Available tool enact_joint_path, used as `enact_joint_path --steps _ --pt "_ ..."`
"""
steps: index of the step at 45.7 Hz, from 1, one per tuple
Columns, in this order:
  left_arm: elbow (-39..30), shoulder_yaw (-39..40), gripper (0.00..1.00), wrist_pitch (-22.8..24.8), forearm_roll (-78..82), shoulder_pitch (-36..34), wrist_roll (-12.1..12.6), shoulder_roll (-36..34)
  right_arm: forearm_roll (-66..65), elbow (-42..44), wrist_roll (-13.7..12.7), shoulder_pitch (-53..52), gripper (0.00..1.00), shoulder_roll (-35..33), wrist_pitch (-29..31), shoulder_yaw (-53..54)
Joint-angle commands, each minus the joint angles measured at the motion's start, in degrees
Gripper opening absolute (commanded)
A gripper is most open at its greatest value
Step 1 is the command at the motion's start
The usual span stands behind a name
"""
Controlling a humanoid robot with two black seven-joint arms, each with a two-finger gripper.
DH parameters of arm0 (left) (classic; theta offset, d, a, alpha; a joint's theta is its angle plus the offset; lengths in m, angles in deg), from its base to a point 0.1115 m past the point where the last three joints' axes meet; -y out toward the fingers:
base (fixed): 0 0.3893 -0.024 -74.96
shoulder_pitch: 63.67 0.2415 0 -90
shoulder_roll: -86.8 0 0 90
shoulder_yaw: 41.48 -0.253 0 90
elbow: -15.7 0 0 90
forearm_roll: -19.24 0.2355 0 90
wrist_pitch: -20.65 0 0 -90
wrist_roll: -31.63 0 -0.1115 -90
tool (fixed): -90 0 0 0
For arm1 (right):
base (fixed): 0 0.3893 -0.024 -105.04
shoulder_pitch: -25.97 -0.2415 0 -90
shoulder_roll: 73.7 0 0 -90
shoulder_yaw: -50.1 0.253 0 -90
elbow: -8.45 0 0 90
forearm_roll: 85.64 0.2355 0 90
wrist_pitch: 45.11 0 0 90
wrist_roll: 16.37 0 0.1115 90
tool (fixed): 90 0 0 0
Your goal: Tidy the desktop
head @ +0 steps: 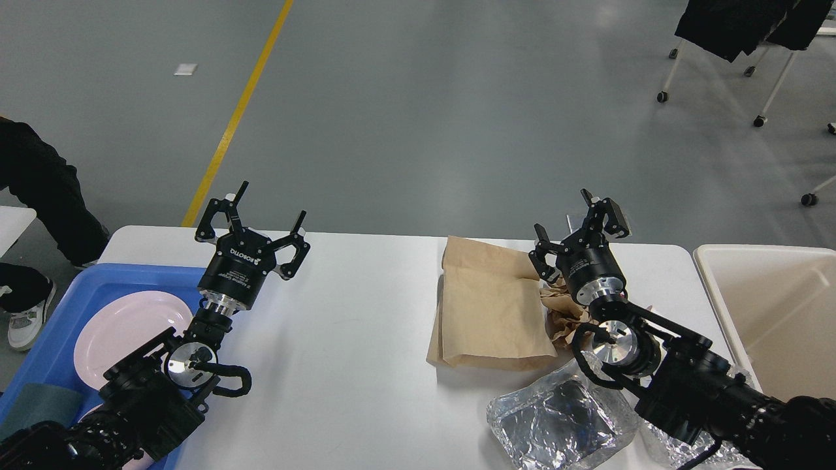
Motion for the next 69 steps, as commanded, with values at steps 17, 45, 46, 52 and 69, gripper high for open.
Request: enact_joint_path --steps 17,45,46,52,69 --pt "0.44 0.07 0.97 -5.12 0.44 -1.05 0.70 0.44 0.00 0.09 0.03 0.00 1.00 0.00 0.05 0.00" --pt "12.48 -1.07 0.97 -12.34 1.67 -7.21 -3.86 1.05 0.00 0.09 0.03 0.00 1.00 0.00 0.05 0.00" --pt "12.48 -1.07 0.97 -12.42 1.50 -7.21 -4.56 1.05 0.00 0.18 -0.06 0.00 1.00 0.00 0.05 0.00" --pt "12.31 -1.07 0.97 -11.81 1.23 -7.12 -6.94 1.32 0.00 0.27 0.03 -0.18 1.00 0.27 -0.03 0.00" --pt "12.31 -1.07 0.97 -11.72 1.23 -7.12 -6.94 1.32 0.00 0.36 0.03 -0.09 1.00 0.35 -0.03 0.00"
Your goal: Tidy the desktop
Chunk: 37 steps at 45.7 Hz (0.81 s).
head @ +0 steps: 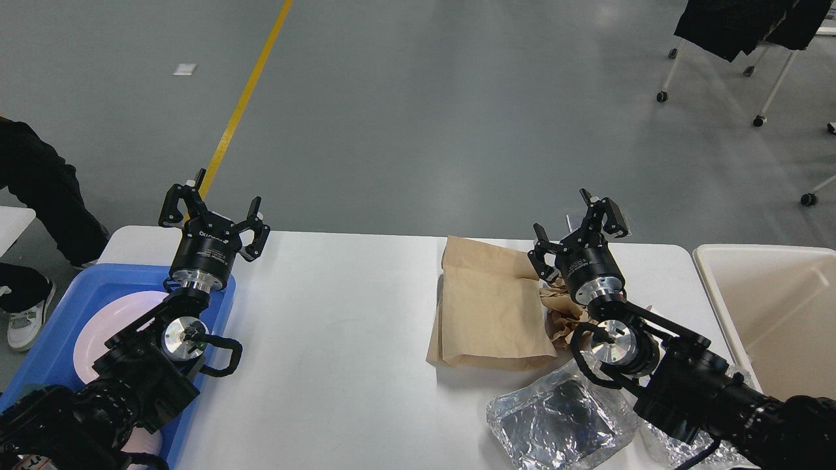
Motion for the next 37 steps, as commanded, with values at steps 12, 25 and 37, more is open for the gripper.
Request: enact_joint_path --steps 12,25,37 --pt "0.01 0.00 0.97 0.01 -0.01 0.00 -0.01 0.00 0.00 0.04 0.01 0.03 1.00 -0.04 0.00 0.00" --pt "0.01 0.00 0.97 0.01 0.08 0.00 -0.01 0.00 0.09 1.79 -0.34 -0.93 1.00 3.20 -0.88 -0.09" --pt "0.01 0.00 0.97 0.01 -0.01 0.08 -0.01 0.00 0.18 8.21 -0.35 -13.14 1.00 4.53 -0.96 -2.98"
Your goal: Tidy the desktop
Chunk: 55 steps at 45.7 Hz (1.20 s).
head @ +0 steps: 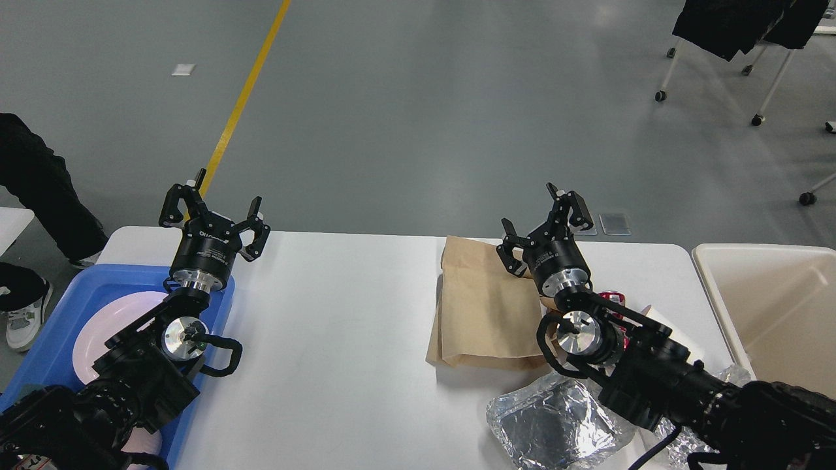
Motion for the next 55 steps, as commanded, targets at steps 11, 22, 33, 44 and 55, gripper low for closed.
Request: enact_joint_path --steps 11,22,33,44,55 --pt "0.00 0.00 0.97 0.00 -0.04 0.09 0.00 0.00 -0.06 15.63 0.01 -15.70 1.00 -4.46 0.08 -13.61" --pt "0.00 0.00 0.97 0.00 -0.04 0.00 0.09 0.00 -0.24 16.52 0.01 -19.13 1.00 -13.51 0.70 -29.70" --pt "0.00 0.00 0.97 0.00 -0.04 0.00 0.09 0.00 -0.41 3.62 0.01 -30.99 1.00 -21.42 1.14 -56.04" --pt "0.00 0.00 0.97 0.00 -0.03 0.00 0.09 0.00 -0.41 -14.85 0.01 -42.86 1.00 -31.09 1.31 -89.98" --pt "0.00 0.00 0.97 0.08 0.05 0.00 0.09 0.00 -0.59 -22.05 0.01 -51.04 1.00 -33.91 5.43 -95.89"
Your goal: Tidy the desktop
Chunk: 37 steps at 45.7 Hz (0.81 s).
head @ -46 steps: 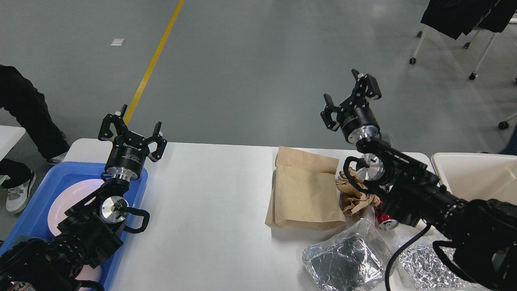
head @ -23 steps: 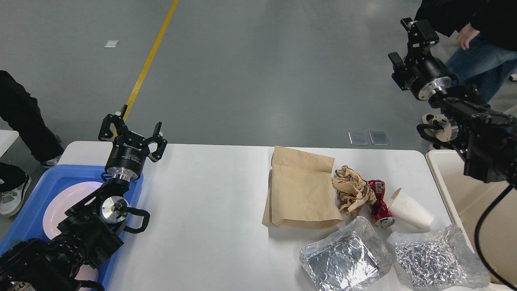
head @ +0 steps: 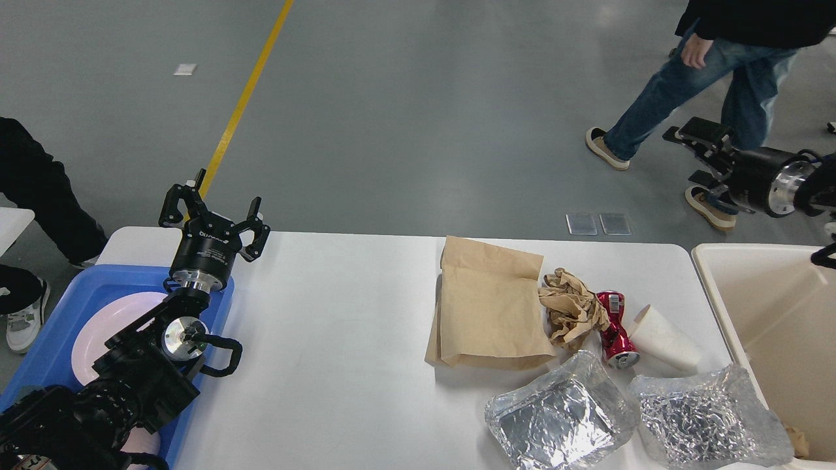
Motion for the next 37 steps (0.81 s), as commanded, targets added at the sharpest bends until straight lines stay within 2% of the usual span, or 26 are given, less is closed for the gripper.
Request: enact_joint_path --steps 1,7,12,17,19,23,26,37 --pt "0.00 0.00 0.97 0.08 -0.06 0.00 0.00 0.07 -0.16 -4.89 0.16 -3.15 1.00 -1.02 5.70 -1.22" --pt "0.00 0.00 0.97 0.08 -0.06 0.00 0.00 -0.01 -0.60 -6.75 0.08 -5.79 1.00 -2.60 19.15 -0.78" --pt "0.00 0.00 0.97 0.00 -0.06 0.00 0.00 -0.01 -1.03 -8.15 -0.01 -6.84 1.00 -2.87 24.78 -0.86" --pt "0.00 0.00 0.97 0.00 -0.06 0.00 0.00 -0.01 -9.36 -10.44 -2.90 -8.51 1.00 -3.40 26.28 -1.31" --pt "-0.08 0.00 0.97 0.08 -0.06 0.09 0.00 -0.01 -13.85 -10.96 -5.62 -8.60 1.00 -3.40 26.29 -1.39" --pt "0.00 0.00 0.97 0.00 -0.06 0.09 0.00 -0.01 -18.43 -12.37 -12.65 -8.87 1.00 -3.31 26.20 -2.36" --pt "0.00 0.00 0.97 0.00 -0.06 0.09 0.00 -0.01 -18.53 -13.86 -15.65 -9.57 1.00 -3.22 26.20 -2.97" --pt "-0.08 0.00 0.97 0.08 -0.06 0.09 0.00 -0.01 -19.14 -25.81 -16.88 -19.05 1.00 -2.70 26.20 -6.40"
